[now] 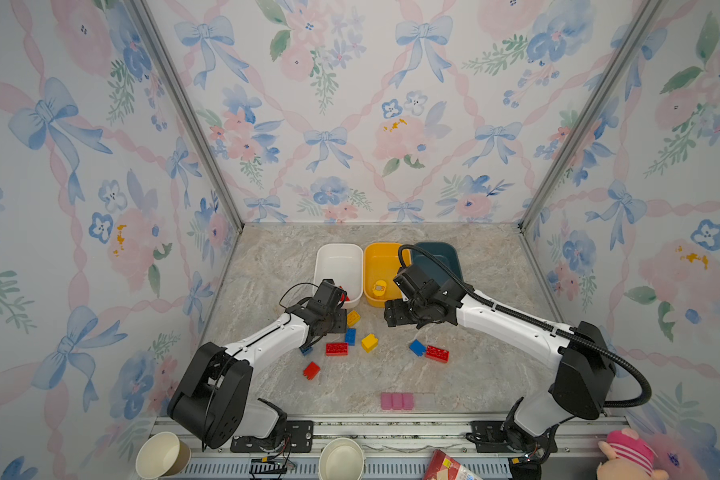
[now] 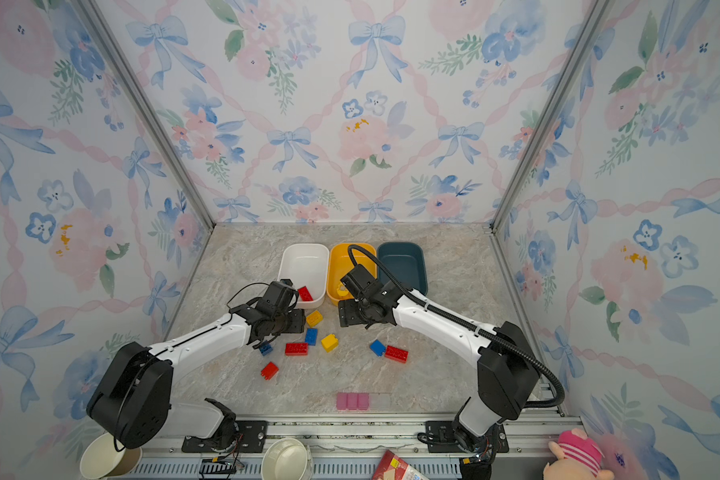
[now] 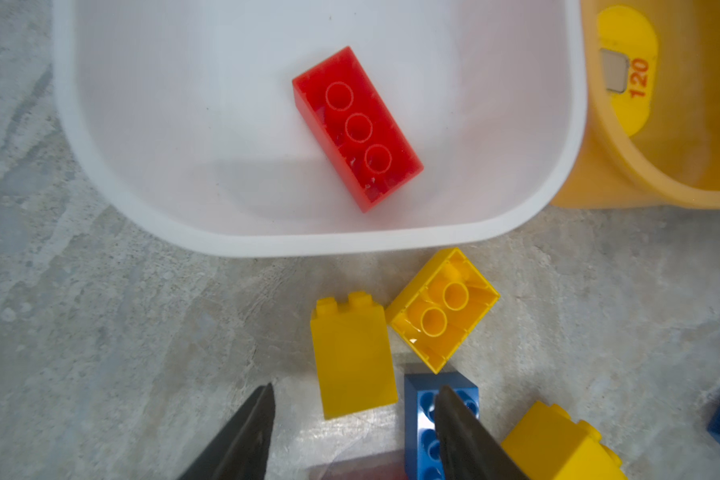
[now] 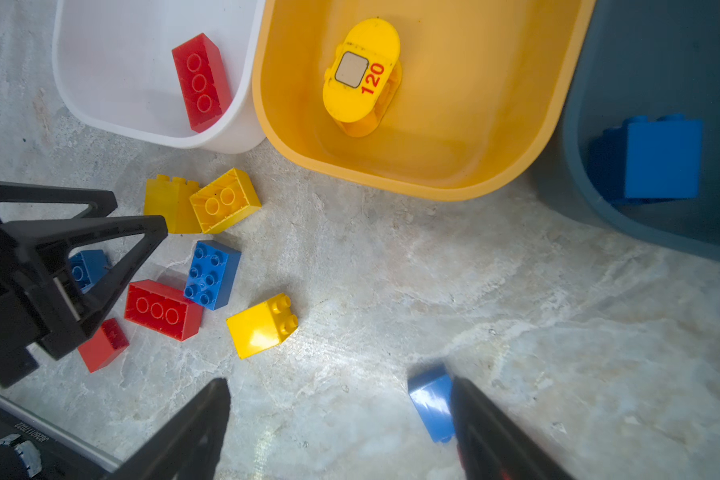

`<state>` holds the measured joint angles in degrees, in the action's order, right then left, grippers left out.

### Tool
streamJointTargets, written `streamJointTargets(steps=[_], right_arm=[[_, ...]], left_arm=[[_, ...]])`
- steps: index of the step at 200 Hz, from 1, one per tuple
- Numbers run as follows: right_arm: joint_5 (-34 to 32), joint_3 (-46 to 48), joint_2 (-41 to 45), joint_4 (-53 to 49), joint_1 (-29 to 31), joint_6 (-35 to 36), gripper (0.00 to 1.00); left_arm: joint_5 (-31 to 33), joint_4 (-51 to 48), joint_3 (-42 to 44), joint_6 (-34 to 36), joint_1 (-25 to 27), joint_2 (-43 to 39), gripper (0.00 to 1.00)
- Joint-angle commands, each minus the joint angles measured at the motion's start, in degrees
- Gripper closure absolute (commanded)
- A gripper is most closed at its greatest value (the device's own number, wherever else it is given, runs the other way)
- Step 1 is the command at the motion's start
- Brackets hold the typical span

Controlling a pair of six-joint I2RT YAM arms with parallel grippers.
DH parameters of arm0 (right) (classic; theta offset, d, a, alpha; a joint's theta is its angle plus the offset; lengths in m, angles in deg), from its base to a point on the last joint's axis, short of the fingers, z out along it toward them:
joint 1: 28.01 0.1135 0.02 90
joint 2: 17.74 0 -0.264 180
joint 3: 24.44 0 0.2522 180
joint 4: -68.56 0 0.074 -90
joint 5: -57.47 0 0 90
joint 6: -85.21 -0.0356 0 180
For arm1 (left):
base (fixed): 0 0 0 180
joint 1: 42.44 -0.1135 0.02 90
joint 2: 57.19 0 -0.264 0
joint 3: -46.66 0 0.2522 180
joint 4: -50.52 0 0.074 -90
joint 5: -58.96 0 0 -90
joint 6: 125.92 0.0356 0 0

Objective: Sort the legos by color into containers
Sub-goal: 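Lower the left gripper onto the tall yellow brick while the right gripper draws back, then close the left gripper on the tall yellow brick and lift it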

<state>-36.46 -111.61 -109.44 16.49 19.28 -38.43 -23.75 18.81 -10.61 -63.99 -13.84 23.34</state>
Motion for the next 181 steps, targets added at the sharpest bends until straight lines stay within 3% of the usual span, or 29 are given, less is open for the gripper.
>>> streamJointTargets(steps=[1, 181], right_arm=[[-1.18, 1.36, 2.01, -1.11, -0.33, -0.63, 0.14], [-0.21, 3.58, 3.28, 0.31, -1.87, -0.45, 0.14]], left_arm=[[2.63, -1.26, -1.51, 1.18, 0.61, 1.57, 0.39], [3.72, -1.0, -3.43, 0.34, 1.17, 9.36, 0.58]])
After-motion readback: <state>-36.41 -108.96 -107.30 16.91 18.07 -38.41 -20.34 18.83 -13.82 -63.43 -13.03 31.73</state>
